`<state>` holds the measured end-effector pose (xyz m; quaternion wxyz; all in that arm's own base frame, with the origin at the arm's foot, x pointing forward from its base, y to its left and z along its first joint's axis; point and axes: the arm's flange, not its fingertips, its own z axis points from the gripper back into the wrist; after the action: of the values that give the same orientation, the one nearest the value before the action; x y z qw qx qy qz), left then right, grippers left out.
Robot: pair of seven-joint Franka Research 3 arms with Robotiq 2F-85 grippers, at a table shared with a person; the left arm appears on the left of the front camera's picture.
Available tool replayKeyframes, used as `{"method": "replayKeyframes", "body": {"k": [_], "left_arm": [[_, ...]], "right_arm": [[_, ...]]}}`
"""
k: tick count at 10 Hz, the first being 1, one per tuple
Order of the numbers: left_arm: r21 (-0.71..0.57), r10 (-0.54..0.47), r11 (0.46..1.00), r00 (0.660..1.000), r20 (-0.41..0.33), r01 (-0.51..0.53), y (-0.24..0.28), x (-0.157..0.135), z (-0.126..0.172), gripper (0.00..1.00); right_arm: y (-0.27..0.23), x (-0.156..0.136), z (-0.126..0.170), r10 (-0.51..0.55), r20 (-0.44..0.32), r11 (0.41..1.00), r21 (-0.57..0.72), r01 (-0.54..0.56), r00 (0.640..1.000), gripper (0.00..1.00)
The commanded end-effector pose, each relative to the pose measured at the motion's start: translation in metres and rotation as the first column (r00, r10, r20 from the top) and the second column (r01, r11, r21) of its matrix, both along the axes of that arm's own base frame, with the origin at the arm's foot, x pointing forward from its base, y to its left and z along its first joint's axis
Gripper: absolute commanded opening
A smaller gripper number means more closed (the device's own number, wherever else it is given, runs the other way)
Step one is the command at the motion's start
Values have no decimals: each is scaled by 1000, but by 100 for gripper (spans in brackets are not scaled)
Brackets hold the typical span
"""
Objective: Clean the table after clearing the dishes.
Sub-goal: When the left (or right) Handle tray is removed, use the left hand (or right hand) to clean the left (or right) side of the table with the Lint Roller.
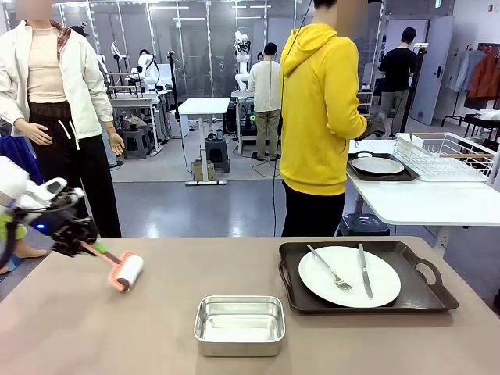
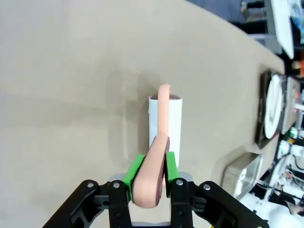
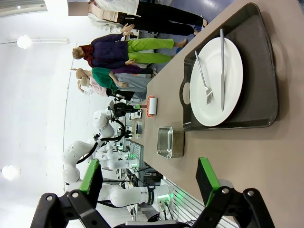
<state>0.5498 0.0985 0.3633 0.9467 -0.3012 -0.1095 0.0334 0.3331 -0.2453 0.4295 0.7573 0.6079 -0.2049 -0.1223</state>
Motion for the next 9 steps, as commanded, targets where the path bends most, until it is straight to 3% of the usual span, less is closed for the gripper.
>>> {"method": "replayKeyframes", "body": {"k": [1,4,6,9], "left_arm": [[-4,8,1000,1000,28,-8,30,-10,13,24],[-1,2,1000,999,54,-2,71,-30,45,24],[14,-56,998,996,75,55,64,-48,77,24],[-1,-48,999,993,112,48,48,-81,131,24]], "right_arm": [[1,0,4,-1,20,1000,6,1,1000,100],[1,0,4,-1,20,1000,6,1,1000,100],[1,0,4,-1,20,1000,6,1,1000,100],[1,0,4,-1,20,1000,6,1,1000,100]]}}
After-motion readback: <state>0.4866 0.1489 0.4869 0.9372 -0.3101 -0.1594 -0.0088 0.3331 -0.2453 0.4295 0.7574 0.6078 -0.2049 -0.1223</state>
